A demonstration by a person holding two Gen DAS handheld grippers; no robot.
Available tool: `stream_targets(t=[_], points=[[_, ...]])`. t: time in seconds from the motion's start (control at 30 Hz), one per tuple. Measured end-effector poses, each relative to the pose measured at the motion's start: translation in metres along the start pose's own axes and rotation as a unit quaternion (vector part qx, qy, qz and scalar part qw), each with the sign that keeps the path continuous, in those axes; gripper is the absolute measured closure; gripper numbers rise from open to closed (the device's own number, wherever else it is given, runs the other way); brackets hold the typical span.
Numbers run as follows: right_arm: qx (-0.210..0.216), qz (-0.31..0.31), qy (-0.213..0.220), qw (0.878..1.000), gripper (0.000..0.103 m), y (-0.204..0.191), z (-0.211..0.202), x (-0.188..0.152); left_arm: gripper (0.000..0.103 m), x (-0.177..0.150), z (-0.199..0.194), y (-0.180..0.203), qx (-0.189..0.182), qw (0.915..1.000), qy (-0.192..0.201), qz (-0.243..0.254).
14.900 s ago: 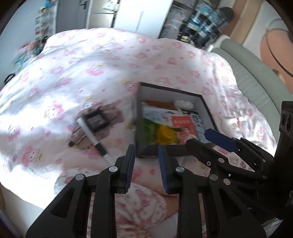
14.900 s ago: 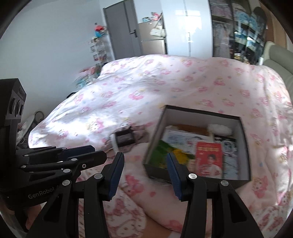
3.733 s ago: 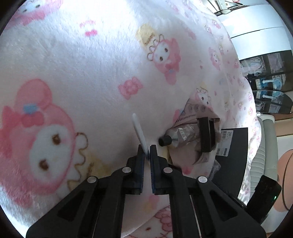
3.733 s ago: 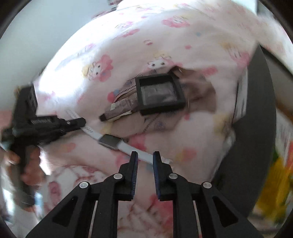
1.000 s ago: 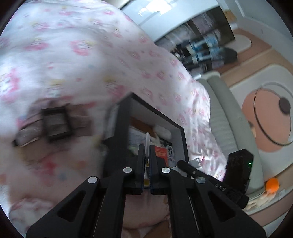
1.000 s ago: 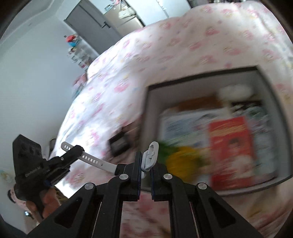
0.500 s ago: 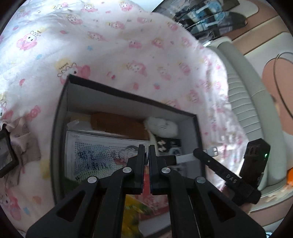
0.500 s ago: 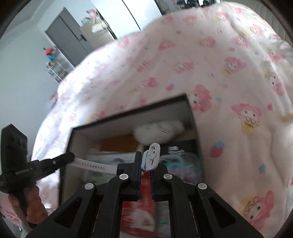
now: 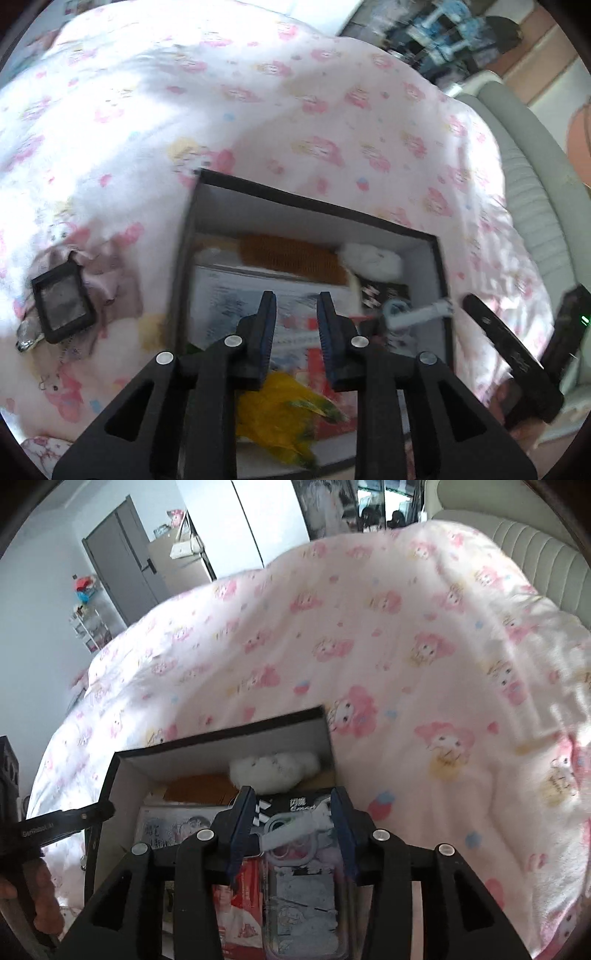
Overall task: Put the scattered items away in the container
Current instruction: 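Carry the white smartwatch over the black box with the right gripper, then lower the smartwatch into the box and open the right gripper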
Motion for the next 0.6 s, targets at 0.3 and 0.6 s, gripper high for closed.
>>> stream_targets(t=[0.3,0.6], points=[[0.049,-0.008,-0.016,0.999,0.079,-0.013,0.005,-0.005,0.081,-0.037,0.064,0.062,-0.018,0.9849,-0.141,0.099],[0.025,-0.008,-0.112,0.993,0.085,-0.008,0.060,-0.028,0.081,-0.027,0.083,0.028,0.055,0.9878,-0.137,0.049]])
Point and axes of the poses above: each gripper's, at about its wrist camera, not at the fingertips, and z roughly the way its jaws point, y to its right, x to its top, the point moved 7 cm from there along z, roughly the way its jaws point, and after that the axes turned 7 degrees about z, right-handed, at the moved point
